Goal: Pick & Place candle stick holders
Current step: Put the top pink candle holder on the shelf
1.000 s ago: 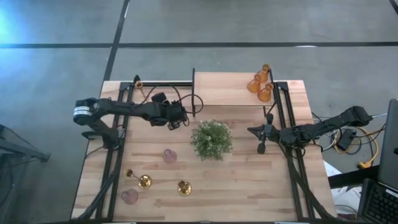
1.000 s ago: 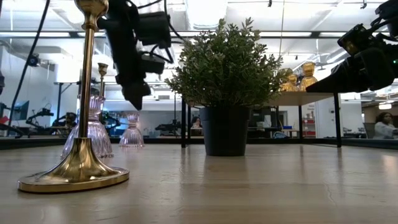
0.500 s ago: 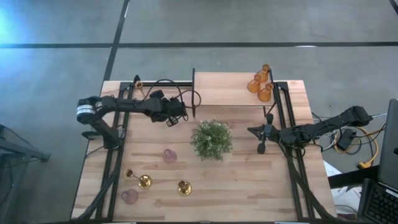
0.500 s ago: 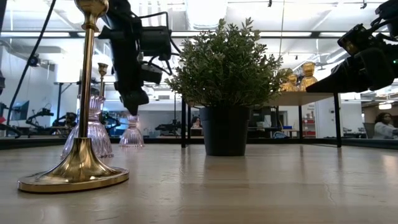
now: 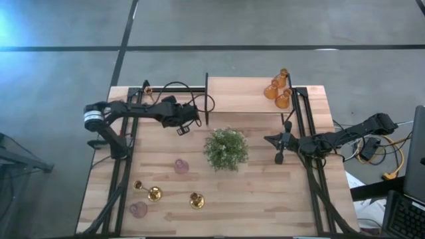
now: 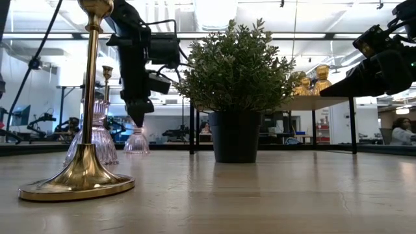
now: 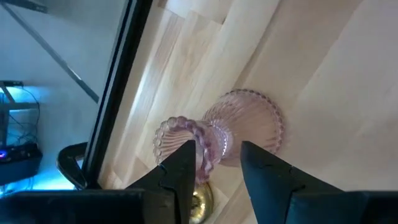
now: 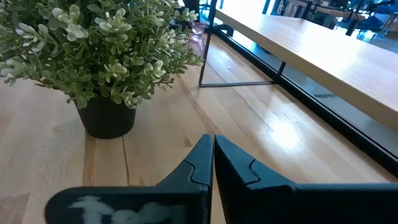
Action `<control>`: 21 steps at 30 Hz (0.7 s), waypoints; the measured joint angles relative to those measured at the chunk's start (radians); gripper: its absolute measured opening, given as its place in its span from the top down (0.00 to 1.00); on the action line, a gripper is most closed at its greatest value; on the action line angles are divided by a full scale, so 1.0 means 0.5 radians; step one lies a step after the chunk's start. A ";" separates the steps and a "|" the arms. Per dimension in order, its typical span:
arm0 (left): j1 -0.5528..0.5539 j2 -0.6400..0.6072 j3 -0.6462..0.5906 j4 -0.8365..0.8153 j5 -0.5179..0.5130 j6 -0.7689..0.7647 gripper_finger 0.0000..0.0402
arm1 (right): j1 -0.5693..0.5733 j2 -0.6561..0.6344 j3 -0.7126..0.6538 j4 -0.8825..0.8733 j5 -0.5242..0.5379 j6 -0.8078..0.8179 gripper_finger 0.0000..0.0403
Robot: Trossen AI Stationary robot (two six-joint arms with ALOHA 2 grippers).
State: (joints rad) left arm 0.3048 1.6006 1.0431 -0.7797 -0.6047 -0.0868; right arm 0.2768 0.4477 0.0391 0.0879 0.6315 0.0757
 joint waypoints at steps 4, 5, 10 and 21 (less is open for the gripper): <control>0.017 0.034 0.000 0.003 0.091 0.049 0.67 | -0.001 0.000 0.000 0.001 0.000 -0.001 0.98; 0.021 0.045 0.000 0.003 0.091 0.062 0.67 | 0.000 0.000 0.000 0.001 0.001 -0.006 0.98; 0.028 0.075 0.005 0.001 0.094 0.083 0.67 | 0.000 0.000 0.000 0.001 0.001 -0.010 0.98; 0.026 0.059 0.021 -0.011 0.200 0.128 0.90 | -0.001 0.000 0.000 0.001 0.018 -0.017 0.98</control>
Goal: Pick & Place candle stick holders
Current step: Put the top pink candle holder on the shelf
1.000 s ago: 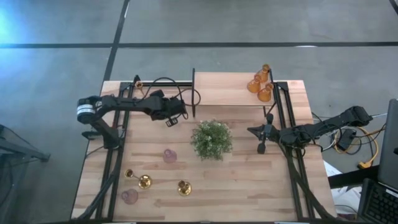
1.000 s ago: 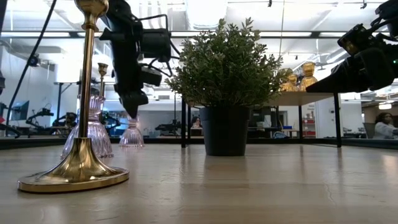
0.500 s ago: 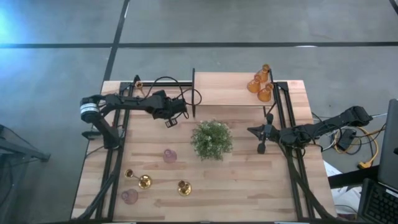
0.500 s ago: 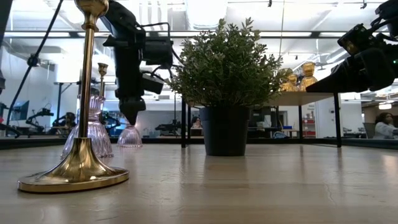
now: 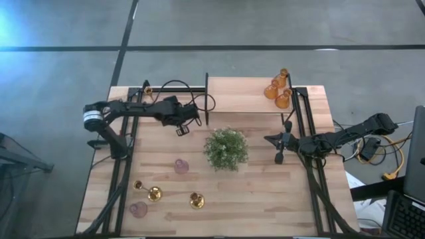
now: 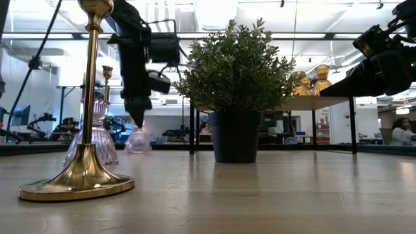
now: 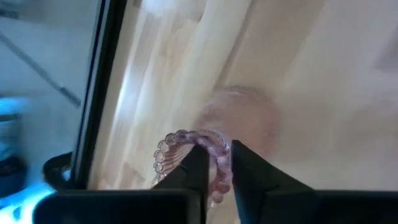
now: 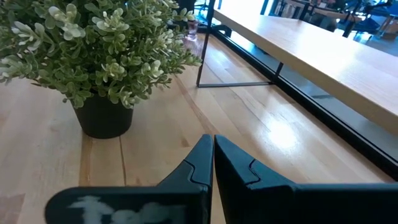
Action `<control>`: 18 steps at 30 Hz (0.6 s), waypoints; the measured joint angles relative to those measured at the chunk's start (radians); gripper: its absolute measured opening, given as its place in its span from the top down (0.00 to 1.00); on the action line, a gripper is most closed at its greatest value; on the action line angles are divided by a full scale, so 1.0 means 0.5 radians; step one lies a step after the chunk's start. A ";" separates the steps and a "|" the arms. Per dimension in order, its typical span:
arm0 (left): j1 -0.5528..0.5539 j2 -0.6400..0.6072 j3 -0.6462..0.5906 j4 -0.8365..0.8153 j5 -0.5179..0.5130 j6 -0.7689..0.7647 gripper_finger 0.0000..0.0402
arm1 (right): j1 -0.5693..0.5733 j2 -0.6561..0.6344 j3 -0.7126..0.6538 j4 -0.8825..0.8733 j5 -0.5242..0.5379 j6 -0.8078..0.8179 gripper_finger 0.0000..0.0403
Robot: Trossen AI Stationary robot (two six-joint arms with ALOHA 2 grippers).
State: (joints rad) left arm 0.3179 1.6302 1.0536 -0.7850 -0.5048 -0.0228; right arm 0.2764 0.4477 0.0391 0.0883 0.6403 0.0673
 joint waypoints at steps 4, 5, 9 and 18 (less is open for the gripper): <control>0.001 0.002 0.030 -0.005 0.018 0.003 0.91 | 0.000 0.000 0.000 0.000 0.013 0.001 0.98; 0.002 0.002 0.042 -0.020 0.026 0.001 0.91 | 0.001 0.000 0.000 0.000 0.023 0.001 0.98; 0.003 0.011 0.133 -0.171 0.082 -0.002 0.91 | 0.001 0.000 0.000 -0.001 0.032 0.001 0.98; -0.012 0.012 0.484 -0.571 0.368 -0.002 0.91 | 0.000 0.000 0.000 -0.002 0.034 0.001 0.98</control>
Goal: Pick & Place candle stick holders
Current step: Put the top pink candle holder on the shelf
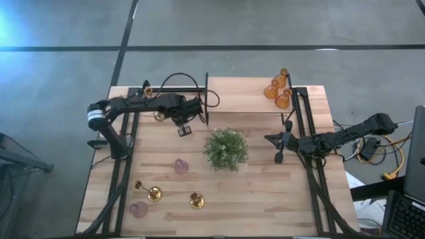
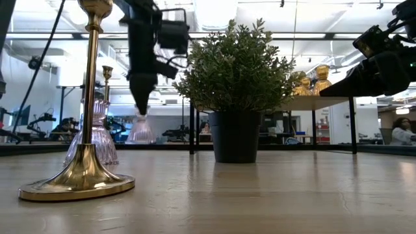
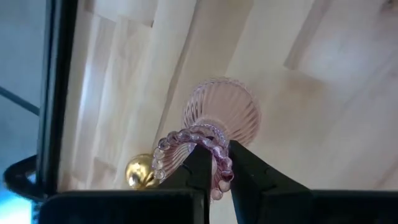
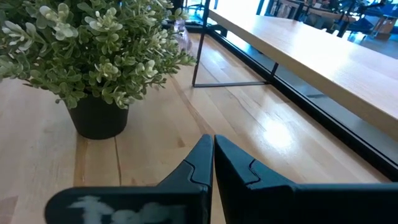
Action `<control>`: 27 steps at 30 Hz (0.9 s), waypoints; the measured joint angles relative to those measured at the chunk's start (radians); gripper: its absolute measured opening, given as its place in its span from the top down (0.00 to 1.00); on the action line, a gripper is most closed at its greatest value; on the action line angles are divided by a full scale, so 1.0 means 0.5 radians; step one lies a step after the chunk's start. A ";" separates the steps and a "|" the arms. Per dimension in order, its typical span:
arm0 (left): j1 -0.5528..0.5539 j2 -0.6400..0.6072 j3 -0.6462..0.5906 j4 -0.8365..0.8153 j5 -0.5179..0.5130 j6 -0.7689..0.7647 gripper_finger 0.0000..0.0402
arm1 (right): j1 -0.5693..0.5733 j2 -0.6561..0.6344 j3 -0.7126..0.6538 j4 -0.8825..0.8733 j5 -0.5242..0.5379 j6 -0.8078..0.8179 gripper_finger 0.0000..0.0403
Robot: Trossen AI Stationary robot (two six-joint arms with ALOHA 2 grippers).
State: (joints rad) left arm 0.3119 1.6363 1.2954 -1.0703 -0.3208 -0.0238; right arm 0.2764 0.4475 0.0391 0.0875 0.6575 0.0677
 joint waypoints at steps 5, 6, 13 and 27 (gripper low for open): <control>-0.013 -0.001 0.264 -0.257 -0.003 0.001 0.91 | 0.000 0.000 0.000 -0.001 0.000 0.000 0.98; -0.013 -0.001 0.324 -0.319 -0.004 0.001 0.91 | 0.001 0.000 0.000 -0.001 -0.001 0.000 0.98; -0.012 -0.002 0.787 -0.546 0.003 0.059 0.91 | 0.000 0.000 0.000 -0.001 -0.001 -0.043 0.98; 0.034 0.191 1.842 -0.587 0.035 0.263 0.91 | 0.000 0.000 0.000 0.001 -0.001 -0.055 0.98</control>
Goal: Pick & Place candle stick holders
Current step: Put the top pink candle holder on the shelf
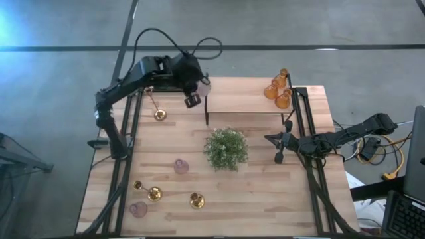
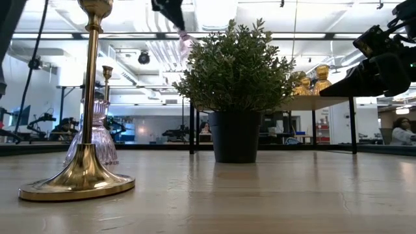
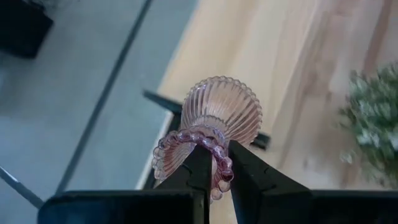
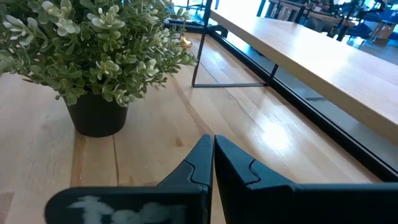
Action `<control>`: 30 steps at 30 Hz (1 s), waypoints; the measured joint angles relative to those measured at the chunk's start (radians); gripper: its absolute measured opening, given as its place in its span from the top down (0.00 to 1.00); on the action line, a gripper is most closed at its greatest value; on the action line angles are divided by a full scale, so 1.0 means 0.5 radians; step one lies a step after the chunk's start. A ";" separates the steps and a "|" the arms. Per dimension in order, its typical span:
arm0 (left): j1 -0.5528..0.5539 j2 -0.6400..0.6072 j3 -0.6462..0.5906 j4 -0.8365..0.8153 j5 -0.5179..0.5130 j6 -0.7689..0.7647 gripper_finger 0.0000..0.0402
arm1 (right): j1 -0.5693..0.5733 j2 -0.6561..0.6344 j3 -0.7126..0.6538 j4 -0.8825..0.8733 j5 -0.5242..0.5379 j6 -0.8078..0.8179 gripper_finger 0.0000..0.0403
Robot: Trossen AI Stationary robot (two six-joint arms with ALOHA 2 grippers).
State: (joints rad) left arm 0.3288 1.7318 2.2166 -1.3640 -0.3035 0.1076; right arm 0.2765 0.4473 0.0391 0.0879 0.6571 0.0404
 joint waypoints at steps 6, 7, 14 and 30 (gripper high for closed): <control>0.090 0.214 0.239 -0.004 0.004 0.188 0.91 | 0.000 0.000 0.000 0.001 0.001 0.000 0.98; 0.116 0.219 0.202 0.009 0.015 0.228 0.91 | 0.000 0.000 0.000 0.002 0.000 0.000 0.98; 0.196 0.372 0.143 -0.030 -0.111 0.324 0.91 | 0.000 -0.001 0.000 0.002 0.000 -0.014 0.98; 0.138 0.279 0.279 0.128 0.071 0.305 0.91 | 0.000 -0.002 0.000 0.010 -0.005 0.140 0.98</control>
State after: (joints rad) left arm 0.3980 1.8712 2.3561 -1.3000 -0.2681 0.2600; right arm 0.2764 0.4465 0.0391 0.0929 0.6545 0.1102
